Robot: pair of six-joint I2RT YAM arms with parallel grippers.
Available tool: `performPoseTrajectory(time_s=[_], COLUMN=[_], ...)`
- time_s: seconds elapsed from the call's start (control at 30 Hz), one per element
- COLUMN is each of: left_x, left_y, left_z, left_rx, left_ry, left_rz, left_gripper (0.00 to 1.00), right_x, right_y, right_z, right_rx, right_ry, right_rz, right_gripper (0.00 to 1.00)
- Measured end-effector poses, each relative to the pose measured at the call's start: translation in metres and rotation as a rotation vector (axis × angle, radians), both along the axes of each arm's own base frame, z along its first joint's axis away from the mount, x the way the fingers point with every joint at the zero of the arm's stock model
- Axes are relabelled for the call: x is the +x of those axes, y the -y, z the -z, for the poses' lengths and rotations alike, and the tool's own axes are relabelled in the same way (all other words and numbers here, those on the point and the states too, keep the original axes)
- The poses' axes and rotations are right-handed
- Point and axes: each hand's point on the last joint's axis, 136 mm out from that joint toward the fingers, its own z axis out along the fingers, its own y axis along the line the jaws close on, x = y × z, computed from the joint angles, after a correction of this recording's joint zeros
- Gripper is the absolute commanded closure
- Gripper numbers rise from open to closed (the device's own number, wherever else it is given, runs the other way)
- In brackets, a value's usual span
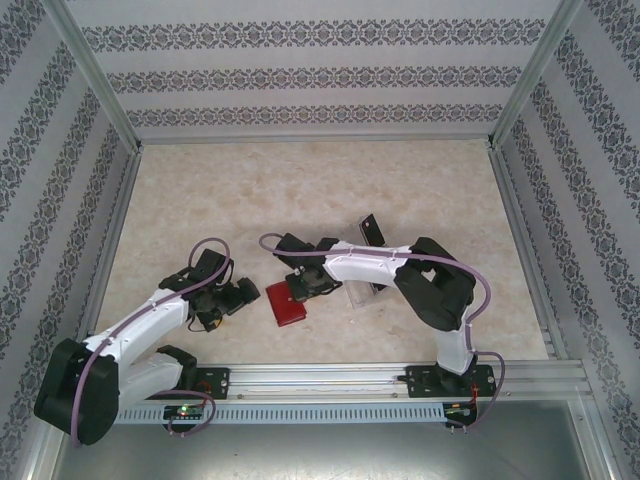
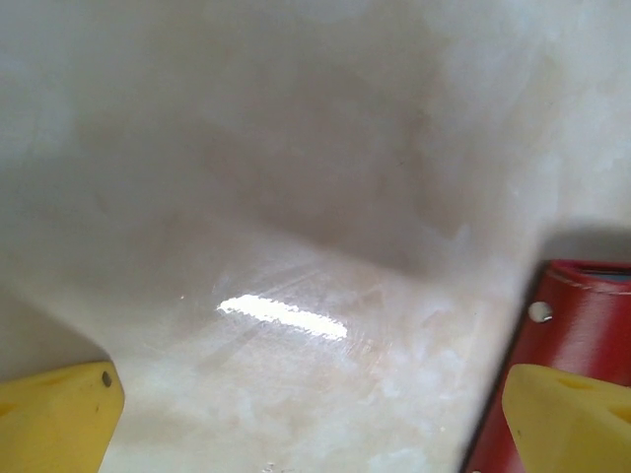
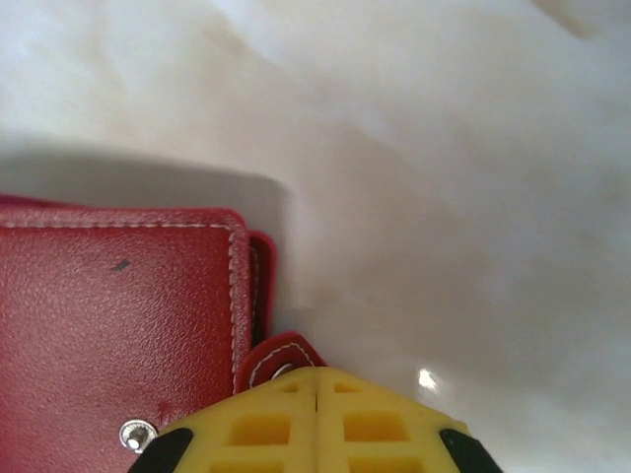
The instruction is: Put the credit cards into the card holder
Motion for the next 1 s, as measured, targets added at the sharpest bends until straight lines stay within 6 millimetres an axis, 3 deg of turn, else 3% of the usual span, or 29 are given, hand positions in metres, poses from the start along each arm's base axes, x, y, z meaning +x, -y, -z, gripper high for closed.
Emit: performPoseTrajectory(time_s=[0.13, 0.37, 0.63, 0.73, 0.87, 1.0], left_x=[-0.001, 0.0, 0.011, 0.032, 0.076, 0.092], left_y=[0.001, 0.005, 0.019, 0.031, 0.048, 0.054], left_z=[0.0, 0.0, 0.003, -0.002, -0.017, -0.026], left_rx=[-0.001, 0.019, 0.015, -0.029, -0.076, -0.089], left_ry=[-0.001, -0.038, -0.19, -0.161, -0.016, 0.043], left_rz=[0.019, 0.108, 0.255, 0.308, 0.348, 0.351], left_gripper=[0.0, 0.0, 0.0, 0.01, 0.02, 0.03], right_x=[-0.006, -0.008, -0.013, -0.012, -0.008, -0.007], right_y=[0.014, 0.015, 0.006, 0.005, 0.004, 0.006], right_z=[-0.009, -0.031, -0.037, -0.038, -0.041, -0.048], right_rx=[-0.046, -0.031, -0.023, -0.019, -0.008, 0.023], right_ry=[0.0, 0.031, 0.049, 0.059, 0.075, 0.095], right_rz=[-0.004, -0.007, -0.007, 0.009, 0.041, 0.076], right_gripper=[0.72, 0.59, 0.57, 0.57, 0.57, 0.58])
